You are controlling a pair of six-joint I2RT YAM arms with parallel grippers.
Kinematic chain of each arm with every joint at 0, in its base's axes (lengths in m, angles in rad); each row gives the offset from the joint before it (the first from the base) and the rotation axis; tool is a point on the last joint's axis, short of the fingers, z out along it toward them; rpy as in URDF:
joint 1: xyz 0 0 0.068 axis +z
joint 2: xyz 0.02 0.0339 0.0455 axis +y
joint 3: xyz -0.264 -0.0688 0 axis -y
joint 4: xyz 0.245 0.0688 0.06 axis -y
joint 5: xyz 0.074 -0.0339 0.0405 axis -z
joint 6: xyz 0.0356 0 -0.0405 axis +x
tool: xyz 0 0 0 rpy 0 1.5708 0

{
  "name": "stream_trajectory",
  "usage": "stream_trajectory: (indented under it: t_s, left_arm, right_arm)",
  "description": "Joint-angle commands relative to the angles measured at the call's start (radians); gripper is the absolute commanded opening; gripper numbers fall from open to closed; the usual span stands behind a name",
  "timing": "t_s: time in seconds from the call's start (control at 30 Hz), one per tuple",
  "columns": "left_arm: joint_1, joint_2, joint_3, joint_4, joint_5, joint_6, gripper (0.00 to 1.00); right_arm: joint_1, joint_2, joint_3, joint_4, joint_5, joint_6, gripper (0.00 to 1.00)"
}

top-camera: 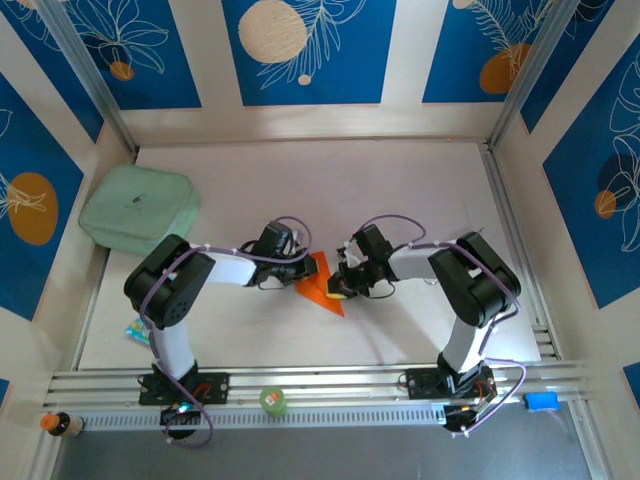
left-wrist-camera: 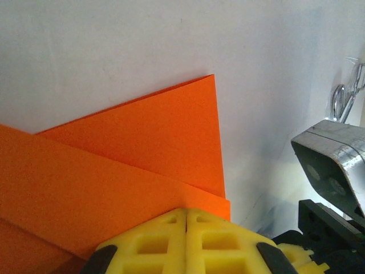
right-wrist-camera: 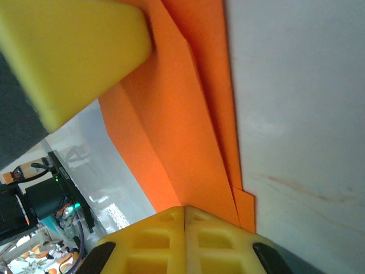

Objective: Fold a paper plane with a square sheet of paper (pick it up from the middle)
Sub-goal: Fourth fold the wing at the center of the table.

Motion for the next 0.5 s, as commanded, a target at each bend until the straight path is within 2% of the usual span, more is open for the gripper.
stream_trajectory:
  t_s: [0.0,0.33,0.47]
  left_arm:
    - [0.009,0.023,-0.057,-0.027,-0.033,0.000,0.01]
    - [0.009,0.020,-0.059,-0.025,-0.033,-0.004,0.01]
    - [0.013,0.020,-0.066,-0.030,-0.044,-0.003,0.00]
  right_arm:
    - [0.013,-0.033,0.065,-0.093,0.011,-0.010,0.00]
    - [0.059,0.127,0.121,-0.057,0.084,0.030,0.00]
    - [0.057,0.088,0.063,-0.059,0.071,0.004,0.00]
